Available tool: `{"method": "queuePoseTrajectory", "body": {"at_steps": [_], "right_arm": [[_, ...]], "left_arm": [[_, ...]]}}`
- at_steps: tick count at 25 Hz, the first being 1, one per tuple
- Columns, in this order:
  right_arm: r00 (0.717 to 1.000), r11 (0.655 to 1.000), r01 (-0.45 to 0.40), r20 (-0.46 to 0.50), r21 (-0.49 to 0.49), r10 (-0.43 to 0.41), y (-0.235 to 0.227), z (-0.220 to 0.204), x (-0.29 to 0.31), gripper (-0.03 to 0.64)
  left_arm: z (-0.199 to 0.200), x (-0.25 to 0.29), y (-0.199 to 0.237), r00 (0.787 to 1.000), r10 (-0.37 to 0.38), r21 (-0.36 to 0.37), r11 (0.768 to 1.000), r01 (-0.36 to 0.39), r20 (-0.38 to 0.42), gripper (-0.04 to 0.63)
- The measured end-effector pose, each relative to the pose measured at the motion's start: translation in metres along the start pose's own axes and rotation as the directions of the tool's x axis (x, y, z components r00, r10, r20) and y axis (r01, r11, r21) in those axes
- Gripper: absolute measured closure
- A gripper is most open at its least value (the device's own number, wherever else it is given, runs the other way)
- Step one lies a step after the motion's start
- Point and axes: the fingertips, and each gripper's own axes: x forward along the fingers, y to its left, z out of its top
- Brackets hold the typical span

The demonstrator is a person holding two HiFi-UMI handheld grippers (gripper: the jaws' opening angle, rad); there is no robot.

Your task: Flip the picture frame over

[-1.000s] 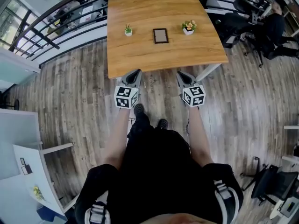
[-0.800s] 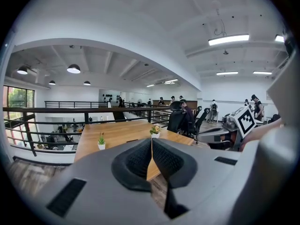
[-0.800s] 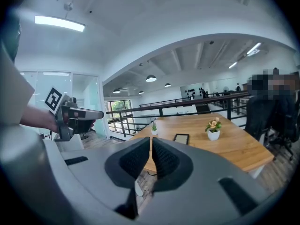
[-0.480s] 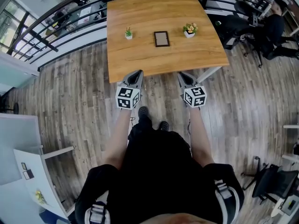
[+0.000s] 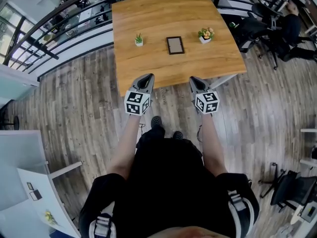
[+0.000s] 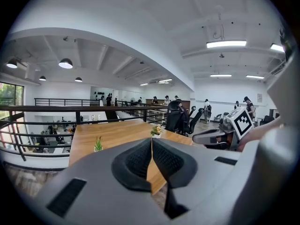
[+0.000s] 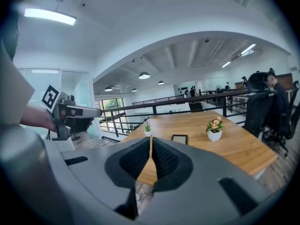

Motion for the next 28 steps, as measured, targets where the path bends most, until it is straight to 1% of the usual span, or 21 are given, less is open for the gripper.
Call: {"method": "queuePoseTrajectory", "body": {"at_steps": [5, 11, 16, 22, 28], "right_arm": [[1.000, 1.000, 0.019, -0.003, -0.002, -0.019, 0.009, 0.009, 0.029, 0.595], [0.997, 0.997, 0.075, 0.010, 0.021, -0.075, 0.001, 0.018, 0.057, 0.597], [0.993, 0.992, 0.115, 0.009, 0.053, -0.116, -0.002, 0.016, 0.077, 0.597], [0.988, 0.985, 0.155, 0.007, 0.074, -0.156, 0.001, 0.012, 0.088, 0.597], [0.986, 0.983, 0.168, -0.011, 0.073, -0.168, 0.004, 0.006, 0.095, 0.598]], "left_arm": [[-0.002, 0.010, 0.034, 1.000, -0.025, -0.012, 1.000, 0.024, -0.011, 0.571], [0.007, 0.034, 0.060, 0.997, -0.077, 0.001, 0.997, 0.077, -0.007, 0.571], [0.000, 0.048, 0.079, 0.993, -0.113, 0.001, 0.994, 0.113, -0.028, 0.571], [-0.009, 0.051, 0.101, 0.990, -0.134, -0.012, 0.991, 0.134, -0.046, 0.571], [-0.014, 0.054, 0.110, 0.988, -0.147, -0.019, 0.989, 0.146, -0.051, 0.571]]}}
